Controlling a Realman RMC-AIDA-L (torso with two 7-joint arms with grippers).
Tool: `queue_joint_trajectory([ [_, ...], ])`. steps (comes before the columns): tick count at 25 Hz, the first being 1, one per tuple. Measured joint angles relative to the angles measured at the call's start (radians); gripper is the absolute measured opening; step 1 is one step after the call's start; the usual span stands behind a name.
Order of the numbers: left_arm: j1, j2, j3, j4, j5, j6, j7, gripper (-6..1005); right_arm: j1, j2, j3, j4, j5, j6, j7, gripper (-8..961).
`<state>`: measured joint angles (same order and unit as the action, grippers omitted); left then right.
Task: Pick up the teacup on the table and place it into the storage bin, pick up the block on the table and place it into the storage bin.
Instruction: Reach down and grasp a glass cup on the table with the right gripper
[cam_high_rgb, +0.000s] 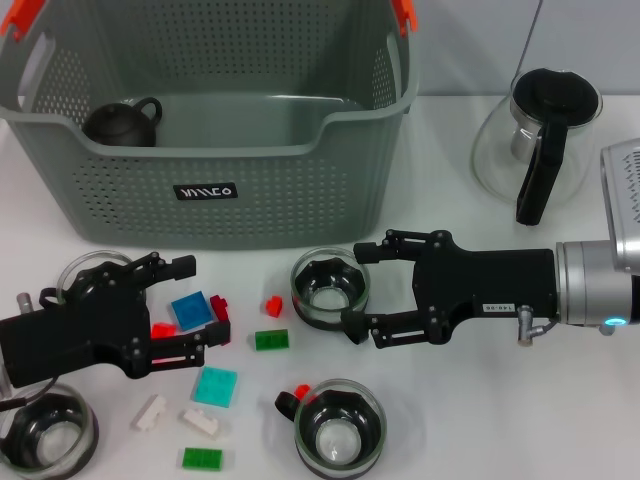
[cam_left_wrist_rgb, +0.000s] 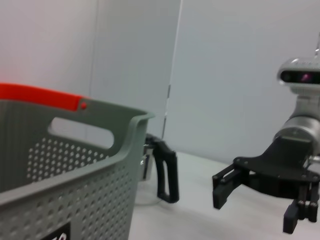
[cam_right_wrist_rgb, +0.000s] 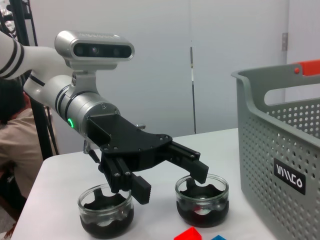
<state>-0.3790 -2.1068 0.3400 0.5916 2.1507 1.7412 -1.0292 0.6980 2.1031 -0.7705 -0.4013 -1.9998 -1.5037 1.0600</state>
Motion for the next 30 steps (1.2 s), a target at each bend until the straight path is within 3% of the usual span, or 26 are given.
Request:
queue_joint_trajectory([
  [18,0.003,0.000,-0.001,-0.002,0.025,-0.016,-0.053,932,0.000,0.001,-0.006,0.002,0.001,0.001,-0.042,877],
  [25,0.008,0.002,0.000,-0.002,0.026,0.043,-0.050,932,-0.006,-0.010,-0.010,-0.023,-0.022,-0.141,-0.041,876],
  [30,0.012,-0.001,0.000,-0.006,0.026,0.046,-0.050,932,-0.012,-0.008,-0.073,-0.106,-0.092,-0.253,-0.034,876],
])
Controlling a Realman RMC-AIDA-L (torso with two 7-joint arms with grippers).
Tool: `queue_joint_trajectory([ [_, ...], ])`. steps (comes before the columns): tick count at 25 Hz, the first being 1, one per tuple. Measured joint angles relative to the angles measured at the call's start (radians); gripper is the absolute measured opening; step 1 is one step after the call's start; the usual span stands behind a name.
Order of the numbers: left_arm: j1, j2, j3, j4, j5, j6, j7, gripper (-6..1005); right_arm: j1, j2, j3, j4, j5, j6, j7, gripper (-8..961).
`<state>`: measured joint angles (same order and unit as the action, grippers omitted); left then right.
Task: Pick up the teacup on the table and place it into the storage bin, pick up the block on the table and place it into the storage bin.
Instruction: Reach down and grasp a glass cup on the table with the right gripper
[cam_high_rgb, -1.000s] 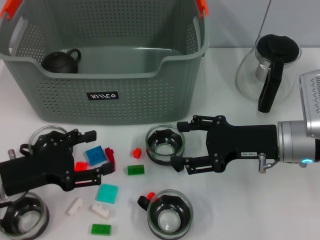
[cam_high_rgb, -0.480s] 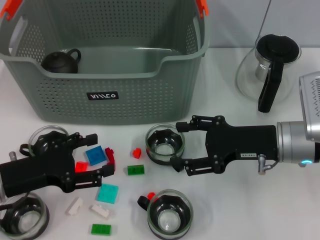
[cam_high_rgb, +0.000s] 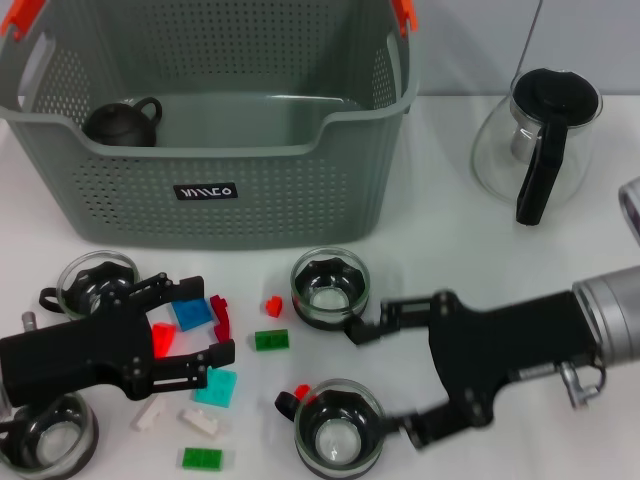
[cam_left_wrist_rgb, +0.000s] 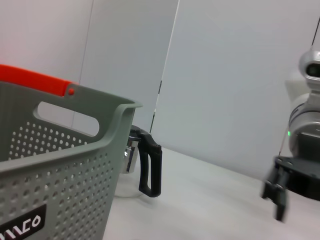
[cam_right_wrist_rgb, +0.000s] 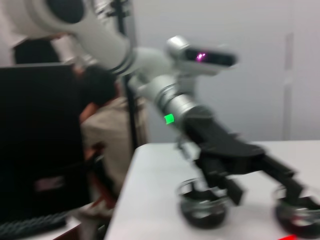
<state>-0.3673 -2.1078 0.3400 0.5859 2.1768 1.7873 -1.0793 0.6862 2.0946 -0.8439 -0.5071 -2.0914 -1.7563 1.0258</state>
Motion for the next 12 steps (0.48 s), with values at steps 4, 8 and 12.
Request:
queue_joint_trajectory([
  [4,0.001,-0.001,-0.004,-0.026,0.000,-0.012,0.000,932,0.007,0.003,-0.070,-0.048,-0.040,-0.036,0.006,877],
  [8,0.002,-0.004,-0.006,-0.051,-0.005,-0.031,0.003,932,0.017,0.005,-0.172,-0.093,-0.052,-0.022,0.010,878],
  [12,0.002,-0.009,-0.008,-0.069,-0.007,-0.040,0.005,932,0.021,0.006,-0.268,-0.170,-0.052,-0.007,0.053,877],
])
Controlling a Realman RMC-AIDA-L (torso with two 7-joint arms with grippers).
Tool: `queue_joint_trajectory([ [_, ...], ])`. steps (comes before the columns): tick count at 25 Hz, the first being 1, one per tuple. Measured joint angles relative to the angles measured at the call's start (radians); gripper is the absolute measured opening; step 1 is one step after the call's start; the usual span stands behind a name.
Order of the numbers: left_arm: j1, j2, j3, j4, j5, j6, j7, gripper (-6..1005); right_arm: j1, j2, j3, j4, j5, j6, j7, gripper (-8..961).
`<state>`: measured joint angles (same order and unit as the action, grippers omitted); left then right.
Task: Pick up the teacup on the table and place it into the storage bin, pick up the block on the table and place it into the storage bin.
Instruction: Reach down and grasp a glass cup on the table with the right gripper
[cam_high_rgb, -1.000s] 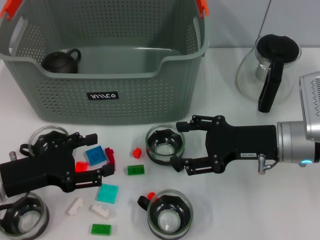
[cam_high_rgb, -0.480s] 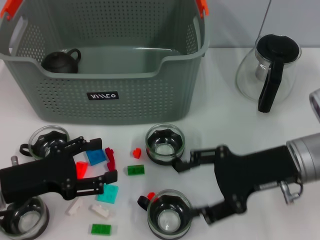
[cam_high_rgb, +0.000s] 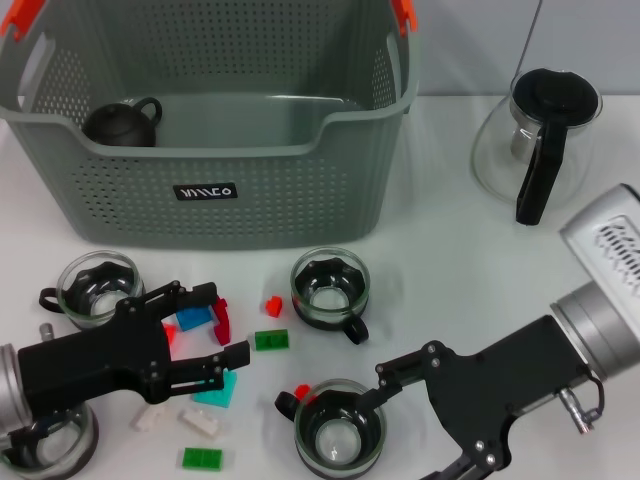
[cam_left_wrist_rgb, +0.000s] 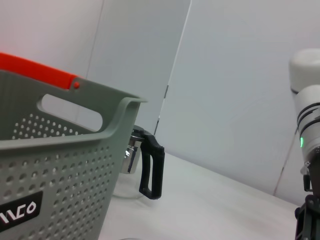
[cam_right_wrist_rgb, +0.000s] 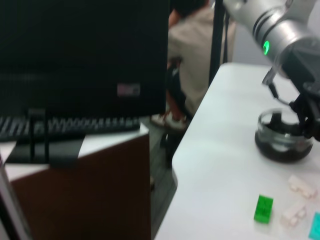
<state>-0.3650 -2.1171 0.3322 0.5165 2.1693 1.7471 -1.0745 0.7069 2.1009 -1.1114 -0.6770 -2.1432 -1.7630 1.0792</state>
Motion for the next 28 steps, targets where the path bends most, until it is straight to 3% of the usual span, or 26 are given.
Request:
queue_joint_trajectory([
  [7,-0.001,-0.014,-0.002,-0.006,-0.002,-0.031,0.000,932,0.015,0.005,-0.167,-0.131,0.008,0.050,0.067,877],
  [16,0.008,-0.017,-0.002,-0.006,-0.002,-0.031,0.001,932,0.091,0.008,-0.360,-0.175,0.010,0.104,0.216,878],
  [28,0.011,-0.017,-0.013,-0.006,-0.002,-0.030,0.002,932,0.080,0.005,-0.632,-0.333,-0.004,0.219,0.424,877],
])
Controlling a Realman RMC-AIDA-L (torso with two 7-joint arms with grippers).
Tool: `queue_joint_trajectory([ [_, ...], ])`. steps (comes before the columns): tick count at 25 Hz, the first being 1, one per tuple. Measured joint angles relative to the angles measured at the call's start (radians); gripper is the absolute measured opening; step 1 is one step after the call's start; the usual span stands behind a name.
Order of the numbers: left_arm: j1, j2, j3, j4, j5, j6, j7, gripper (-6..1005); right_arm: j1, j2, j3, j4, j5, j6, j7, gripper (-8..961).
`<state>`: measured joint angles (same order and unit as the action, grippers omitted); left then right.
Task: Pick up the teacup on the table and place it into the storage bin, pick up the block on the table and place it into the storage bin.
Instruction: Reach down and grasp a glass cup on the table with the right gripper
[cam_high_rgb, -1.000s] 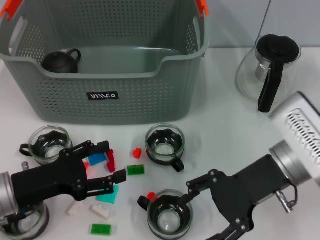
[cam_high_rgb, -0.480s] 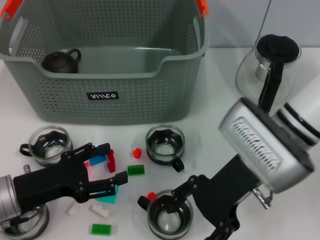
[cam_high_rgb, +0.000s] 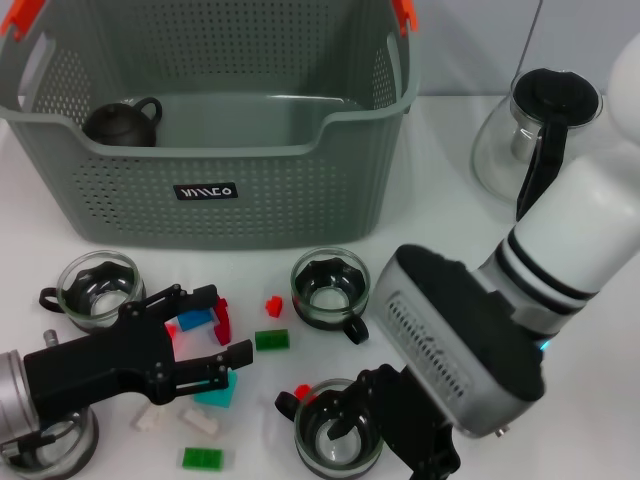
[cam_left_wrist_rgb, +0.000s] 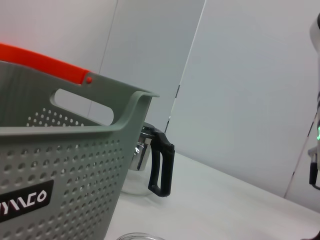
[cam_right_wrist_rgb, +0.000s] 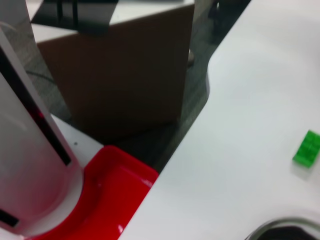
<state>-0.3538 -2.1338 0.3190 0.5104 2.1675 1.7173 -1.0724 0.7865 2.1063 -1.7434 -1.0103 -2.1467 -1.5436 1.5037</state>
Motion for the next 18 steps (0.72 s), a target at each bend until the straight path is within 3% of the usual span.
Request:
queue_joint_trajectory([
  [3,0.001,0.000,0.000,-0.005,0.000,0.000,0.001,932,0.003,0.003,-0.060,0.000,-0.033,0.050,0.043,878],
  [18,0.016,-0.003,0.000,-0.012,0.000,-0.013,0.013,932,0.002,0.003,-0.139,-0.006,-0.036,0.107,0.067,842],
])
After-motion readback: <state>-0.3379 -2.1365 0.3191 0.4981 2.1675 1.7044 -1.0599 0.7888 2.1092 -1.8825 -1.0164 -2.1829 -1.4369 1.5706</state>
